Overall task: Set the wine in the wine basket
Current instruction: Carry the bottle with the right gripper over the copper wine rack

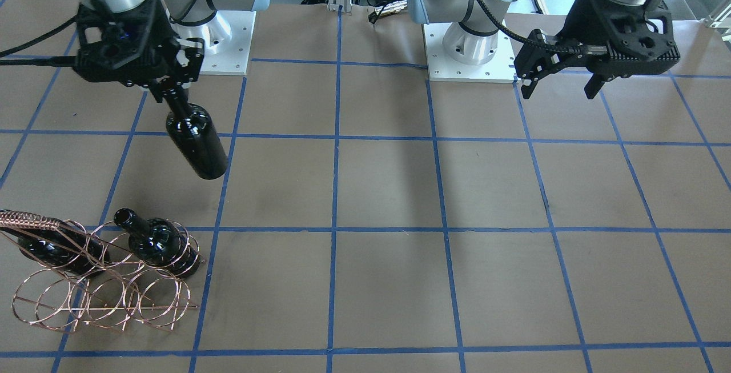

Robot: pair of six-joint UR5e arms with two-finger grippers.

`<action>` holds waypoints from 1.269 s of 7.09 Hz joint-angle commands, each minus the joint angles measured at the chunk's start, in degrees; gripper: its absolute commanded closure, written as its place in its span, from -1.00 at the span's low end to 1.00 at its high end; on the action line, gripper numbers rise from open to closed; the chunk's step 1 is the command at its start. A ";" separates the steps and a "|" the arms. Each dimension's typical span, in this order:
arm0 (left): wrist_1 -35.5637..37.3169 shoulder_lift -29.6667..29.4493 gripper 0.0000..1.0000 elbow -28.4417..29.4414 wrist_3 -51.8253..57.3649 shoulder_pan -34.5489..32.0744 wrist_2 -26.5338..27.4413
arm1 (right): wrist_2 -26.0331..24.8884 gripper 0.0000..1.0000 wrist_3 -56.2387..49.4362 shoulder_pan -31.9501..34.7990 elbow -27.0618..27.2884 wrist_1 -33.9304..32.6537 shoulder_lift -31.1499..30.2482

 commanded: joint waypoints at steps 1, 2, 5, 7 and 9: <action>-0.07 0.07 -1.00 0.00 0.03 -0.12 0.02 | 0.00 0.69 -13.45 -12.08 -0.15 0.21 -0.39; -0.07 0.07 -1.00 0.00 0.03 -0.03 0.02 | -0.61 0.69 -13.74 -12.73 -0.85 0.03 -0.65; -0.07 0.07 -1.00 -0.09 0.03 -0.03 0.02 | 1.40 0.69 -13.83 -12.65 -10.22 -0.67 5.20; -0.15 0.07 -1.00 -0.09 0.03 -0.03 0.11 | 4.47 0.68 -13.83 -12.65 -13.94 -5.74 11.62; -0.15 0.07 -1.00 -0.09 0.03 -0.03 0.11 | 4.74 0.67 -13.65 -12.47 -13.78 -7.35 12.61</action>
